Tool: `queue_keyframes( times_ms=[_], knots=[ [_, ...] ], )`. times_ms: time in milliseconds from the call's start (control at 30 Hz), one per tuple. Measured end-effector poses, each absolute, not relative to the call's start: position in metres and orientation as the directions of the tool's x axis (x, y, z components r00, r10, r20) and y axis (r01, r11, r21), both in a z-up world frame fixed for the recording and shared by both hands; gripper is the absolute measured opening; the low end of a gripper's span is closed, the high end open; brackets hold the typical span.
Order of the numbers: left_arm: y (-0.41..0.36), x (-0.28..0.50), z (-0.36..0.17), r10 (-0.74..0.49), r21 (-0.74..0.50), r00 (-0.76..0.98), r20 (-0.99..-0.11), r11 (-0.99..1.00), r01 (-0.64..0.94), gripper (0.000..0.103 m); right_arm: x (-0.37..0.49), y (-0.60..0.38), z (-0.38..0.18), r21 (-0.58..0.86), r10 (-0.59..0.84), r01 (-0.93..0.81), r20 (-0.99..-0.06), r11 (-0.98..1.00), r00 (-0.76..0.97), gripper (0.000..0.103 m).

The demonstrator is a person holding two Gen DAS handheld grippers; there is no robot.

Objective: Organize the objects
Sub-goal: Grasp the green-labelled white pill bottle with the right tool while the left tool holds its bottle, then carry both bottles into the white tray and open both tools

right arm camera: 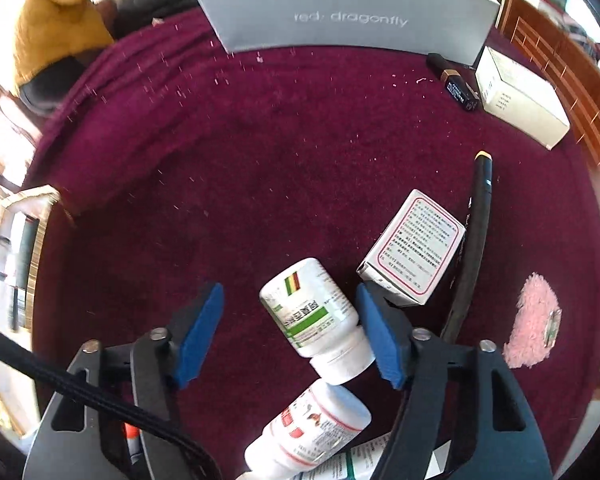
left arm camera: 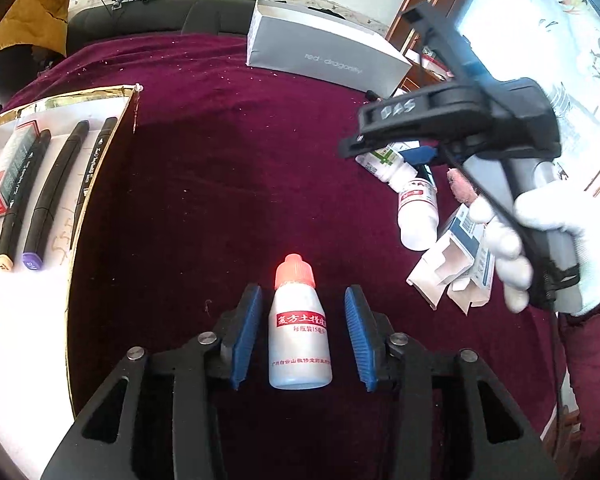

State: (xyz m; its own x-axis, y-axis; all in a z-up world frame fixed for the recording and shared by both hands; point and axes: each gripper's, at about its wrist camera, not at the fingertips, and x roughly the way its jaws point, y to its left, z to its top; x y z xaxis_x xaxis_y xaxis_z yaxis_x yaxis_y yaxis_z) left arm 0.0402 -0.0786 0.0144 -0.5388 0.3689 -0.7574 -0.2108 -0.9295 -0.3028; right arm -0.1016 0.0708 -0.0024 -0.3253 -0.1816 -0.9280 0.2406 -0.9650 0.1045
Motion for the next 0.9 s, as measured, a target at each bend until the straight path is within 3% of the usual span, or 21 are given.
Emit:
queue_keyframes(
  times_ms=[200,300,333,367,900],
  knots=[
    [-0.079,0.040,0.015,0.380,-0.309,-0.535,-0.754,-0.925,-0.221,0.041,-0.092,0.057,-0.011,-0.032,-0.071,0.281,-0.935,-0.959,-0.349,0.062],
    [-0.073,0.041,0.015,0.340,-0.255,-0.540,-0.770,-0.940,-0.229,0.041,-0.088,0.058,-0.007,-0.036,-0.075,0.286,-0.927,-0.958,-0.367,0.037],
    [-0.070,0.042,0.016,0.321,-0.229,-0.543,-0.776,-0.946,-0.231,0.036,-0.088,0.060,-0.005,-0.019,-0.088,0.281,-0.927,-0.960,-0.365,0.031],
    [-0.069,0.043,0.016,0.304,-0.210,-0.546,-0.780,-0.950,-0.230,0.023,-0.088,0.064,-0.003,0.002,-0.104,0.272,-0.926,-0.962,-0.362,0.031],
    [-0.102,0.070,0.049,0.366,-0.295,-0.594,-0.717,-0.930,-0.217,0.022,-0.026,0.081,0.061,0.222,-0.327,0.268,-0.824,-0.938,-0.463,0.032]
  ],
)
